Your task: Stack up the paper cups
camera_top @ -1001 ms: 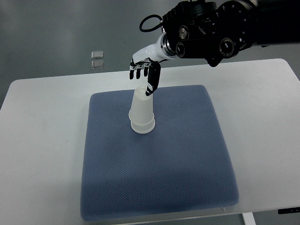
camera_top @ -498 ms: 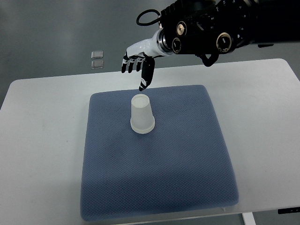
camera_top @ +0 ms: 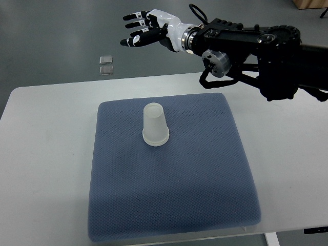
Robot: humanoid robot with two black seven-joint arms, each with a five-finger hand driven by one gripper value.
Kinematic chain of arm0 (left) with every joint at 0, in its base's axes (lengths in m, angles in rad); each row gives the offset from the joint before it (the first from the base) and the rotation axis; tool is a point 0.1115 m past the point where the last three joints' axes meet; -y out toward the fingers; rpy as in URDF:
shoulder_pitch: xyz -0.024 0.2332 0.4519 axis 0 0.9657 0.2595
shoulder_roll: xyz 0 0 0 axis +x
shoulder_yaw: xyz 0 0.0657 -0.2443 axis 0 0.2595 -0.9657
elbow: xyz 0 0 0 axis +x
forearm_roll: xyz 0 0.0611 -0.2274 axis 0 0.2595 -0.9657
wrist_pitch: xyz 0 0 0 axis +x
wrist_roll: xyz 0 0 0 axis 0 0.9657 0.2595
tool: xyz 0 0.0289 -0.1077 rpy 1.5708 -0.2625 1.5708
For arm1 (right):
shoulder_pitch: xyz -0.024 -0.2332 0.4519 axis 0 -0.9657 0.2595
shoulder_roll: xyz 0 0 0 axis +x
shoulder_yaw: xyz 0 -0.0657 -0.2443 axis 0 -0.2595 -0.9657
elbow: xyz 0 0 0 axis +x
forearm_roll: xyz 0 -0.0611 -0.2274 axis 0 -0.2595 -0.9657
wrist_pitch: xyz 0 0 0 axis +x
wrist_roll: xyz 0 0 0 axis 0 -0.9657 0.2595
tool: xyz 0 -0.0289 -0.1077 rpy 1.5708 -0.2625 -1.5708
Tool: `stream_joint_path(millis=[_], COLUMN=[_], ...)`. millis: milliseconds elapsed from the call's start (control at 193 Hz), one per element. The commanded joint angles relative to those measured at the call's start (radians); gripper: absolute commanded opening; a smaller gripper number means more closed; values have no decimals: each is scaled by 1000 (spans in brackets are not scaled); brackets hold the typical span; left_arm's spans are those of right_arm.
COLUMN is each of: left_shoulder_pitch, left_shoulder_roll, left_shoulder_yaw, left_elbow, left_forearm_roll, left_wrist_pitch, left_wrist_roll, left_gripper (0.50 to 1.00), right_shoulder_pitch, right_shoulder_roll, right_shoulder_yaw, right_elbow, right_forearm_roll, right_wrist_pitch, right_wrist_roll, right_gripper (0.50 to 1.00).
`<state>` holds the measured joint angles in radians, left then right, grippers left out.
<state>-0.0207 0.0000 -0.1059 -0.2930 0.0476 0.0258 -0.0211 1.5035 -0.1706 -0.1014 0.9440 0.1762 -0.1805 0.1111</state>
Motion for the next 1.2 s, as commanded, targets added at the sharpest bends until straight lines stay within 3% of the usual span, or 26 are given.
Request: stream_joint_path(millis=[0, 254, 472, 565, 612, 716, 954, 1193], left_shoulder_pitch=[1, 1, 1, 1, -1, 1, -1, 1], left_shoulder_roll=[0, 0, 0, 0, 0, 0, 0, 0], left_shoulder_yaw=[0, 0, 2, 2, 3, 2, 2, 2], left_elbow=[0, -2, -5, -8, -9, -9, -11, -11], left_forearm_roll=[0, 0, 0, 0, 0, 0, 0, 0], left_wrist_pitch=[0, 0, 0, 0, -1, 0, -1, 0], left_wrist_roll=[0, 0, 1, 1, 1, 1, 1, 0], left_gripper=[1000, 1000, 1000, 1000, 1000, 1000, 1000, 1000], right_shoulder_pitch=[-114, -365, -549, -595, -614, -652, -706, -709], right_shoulder_roll=[-17, 5, 46, 69, 77, 80, 75, 75], right_shoulder_yaw=[170, 497, 718, 786, 821, 858, 898, 896], right_elbow=[-39, -152, -228, -286, -323, -370, -378, -378], right_forearm_roll=[3, 3, 3, 3, 3, 3, 3, 0], right_wrist_pitch=[1, 36, 205, 273, 317, 383, 447, 454], right_wrist_roll=[44, 94, 107, 107, 107, 108, 134, 136], right_gripper=[834, 834, 858, 868, 897, 899, 915, 921])
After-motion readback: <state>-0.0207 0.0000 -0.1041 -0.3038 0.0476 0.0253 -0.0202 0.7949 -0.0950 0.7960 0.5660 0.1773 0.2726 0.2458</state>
